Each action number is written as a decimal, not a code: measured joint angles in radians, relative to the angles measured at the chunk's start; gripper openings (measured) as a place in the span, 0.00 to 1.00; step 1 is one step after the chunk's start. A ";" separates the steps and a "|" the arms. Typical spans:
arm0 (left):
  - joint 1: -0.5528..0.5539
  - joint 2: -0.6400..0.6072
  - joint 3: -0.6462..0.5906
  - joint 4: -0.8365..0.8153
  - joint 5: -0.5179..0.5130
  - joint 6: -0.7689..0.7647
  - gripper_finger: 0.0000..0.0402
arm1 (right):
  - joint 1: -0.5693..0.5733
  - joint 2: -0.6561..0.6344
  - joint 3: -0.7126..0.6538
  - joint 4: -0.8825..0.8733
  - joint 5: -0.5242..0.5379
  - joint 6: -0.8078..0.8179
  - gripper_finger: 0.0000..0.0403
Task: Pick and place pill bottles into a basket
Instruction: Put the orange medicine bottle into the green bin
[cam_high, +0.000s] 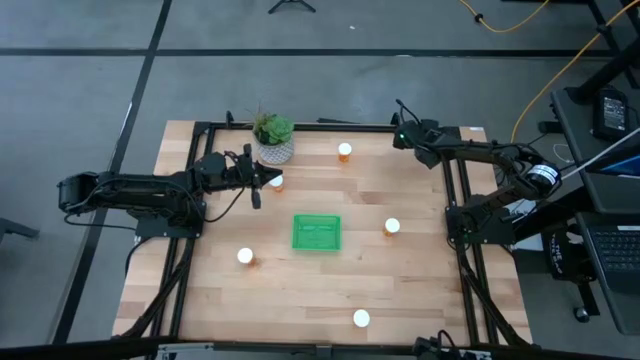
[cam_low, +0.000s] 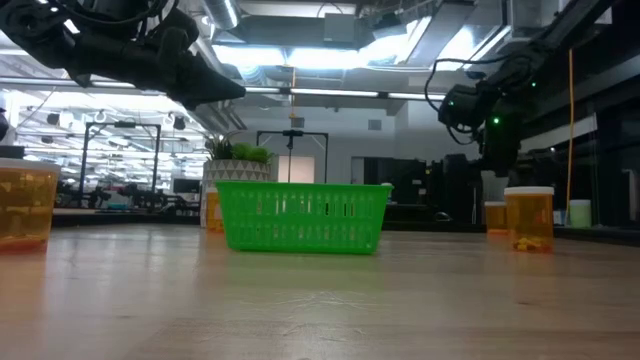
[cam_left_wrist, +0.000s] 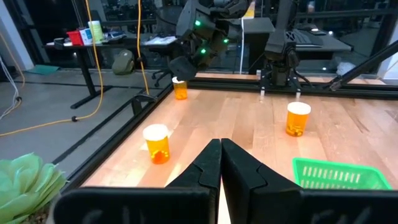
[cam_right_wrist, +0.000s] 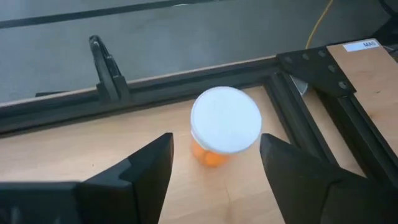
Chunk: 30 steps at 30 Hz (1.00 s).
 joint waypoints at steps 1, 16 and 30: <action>0.000 0.000 0.000 0.000 0.000 0.000 0.02 | 0.000 0.000 0.000 0.000 0.000 0.001 0.60; 0.000 0.000 0.000 0.000 0.007 -0.016 0.02 | 0.000 0.000 -0.003 -0.029 0.000 0.051 0.60; 0.000 0.000 0.000 0.009 0.007 -0.026 0.02 | -0.006 0.094 -0.005 0.027 0.010 0.075 0.60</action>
